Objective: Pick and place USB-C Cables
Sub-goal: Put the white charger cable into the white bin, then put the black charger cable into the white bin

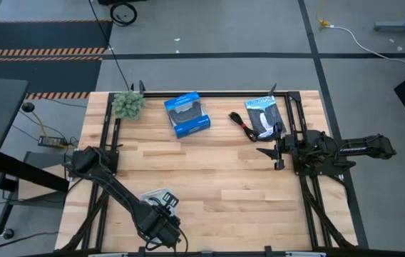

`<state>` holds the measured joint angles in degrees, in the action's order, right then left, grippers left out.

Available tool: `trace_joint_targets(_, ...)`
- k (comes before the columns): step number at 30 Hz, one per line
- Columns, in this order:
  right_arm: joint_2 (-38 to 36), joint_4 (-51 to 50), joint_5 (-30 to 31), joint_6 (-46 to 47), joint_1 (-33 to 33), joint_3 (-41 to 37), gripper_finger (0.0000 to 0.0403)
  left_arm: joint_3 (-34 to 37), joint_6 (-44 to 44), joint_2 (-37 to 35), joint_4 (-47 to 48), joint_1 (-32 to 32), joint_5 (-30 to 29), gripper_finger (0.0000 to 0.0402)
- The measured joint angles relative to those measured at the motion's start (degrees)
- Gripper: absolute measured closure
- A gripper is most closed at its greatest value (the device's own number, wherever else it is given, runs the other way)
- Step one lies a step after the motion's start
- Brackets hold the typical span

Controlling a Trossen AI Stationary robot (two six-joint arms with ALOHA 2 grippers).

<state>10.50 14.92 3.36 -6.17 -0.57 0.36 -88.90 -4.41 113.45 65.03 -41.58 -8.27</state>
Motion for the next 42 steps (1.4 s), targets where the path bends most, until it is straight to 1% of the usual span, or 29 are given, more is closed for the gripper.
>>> trace_joint_targets(4, 0.0, 0.0, -0.02, 0.0, -0.01, 0.0, 0.0234, 1.35, 1.75, 0.02, -2.01, -0.11, 0.72, 0.0352)
trace_joint_targets(7, 0.0, 0.0, -0.02, 0.0, 0.01, 0.0, 0.0234, 1.31, 1.99, 0.0, -2.6, -0.15, 0.66, 0.0336)
trace_joint_targets(13, 0.0, 0.0, -0.01, 0.0, -0.01, 0.0, 0.0234, 0.25, 2.02, 0.0, -3.0, -0.11, 0.59, 0.0283)
trace_joint_targets(16, 0.0, 0.0, -0.01, 0.01, 0.0, 0.0, 0.0234, -1.6, 2.05, 0.0, -1.21, -0.11, 0.59, 0.0254)
trace_joint_targets(19, 0.0, 0.0, 0.0, 0.0, -0.01, 0.0, 0.0234, -3.91, 1.97, 0.0, 1.69, 0.12, 0.59, 0.0236)
trace_joint_targets(23, 0.0, 0.0, 0.0, 0.0, -0.01, 0.0, 0.0234, -7.2, 1.71, 0.0, 7.11, 0.73, 0.07, 0.023)
trace_joint_targets(24, 0.0, 0.01, 0.0, 0.0, 0.0, 0.0, 0.0234, -7.88, 1.68, 0.0, 8.57, 0.93, -1.07, 0.023)
trace_joint_targets(26, 0.0, 0.0, 0.0, 0.0, 0.0, 0.0, 0.0234, -8.95, 1.28, 0.0, 11.36, 1.1, -4.67, 0.023)
trace_joint_targets(29, 0.0, 0.0, 0.0, 0.0, -0.01, 0.0, 0.0234, -9.3, 1.16, -0.02, 12.64, 1.56, -11.49, 0.023)
trace_joint_targets(31, -0.01, 0.0, -0.01, 0.0, -0.01, 0.0, 0.0234, -9.31, 1.45, -0.02, 12.28, 2.16, -14.14, 0.023)
trace_joint_targets(32, 0.0, 0.0, -0.01, 0.0, 0.0, 0.0, 0.0234, -9.29, 1.9, 0.0, 11.52, 2.61, -14.43, 0.023)
trace_joint_targets(36, 0.0, 0.0, 0.0, 0.0, -0.01, 0.0, 0.0234, -9.14, 2.98, 0.07, 8.36, 5.0, -14.4, 0.023)
trace_joint_targets(42, 0.0, 0.0, 0.0, 0.0, -0.01, 0.0, 0.0234, -9.12, 7.94, 0.09, 1.1, 9.25, -14.47, 0.023)
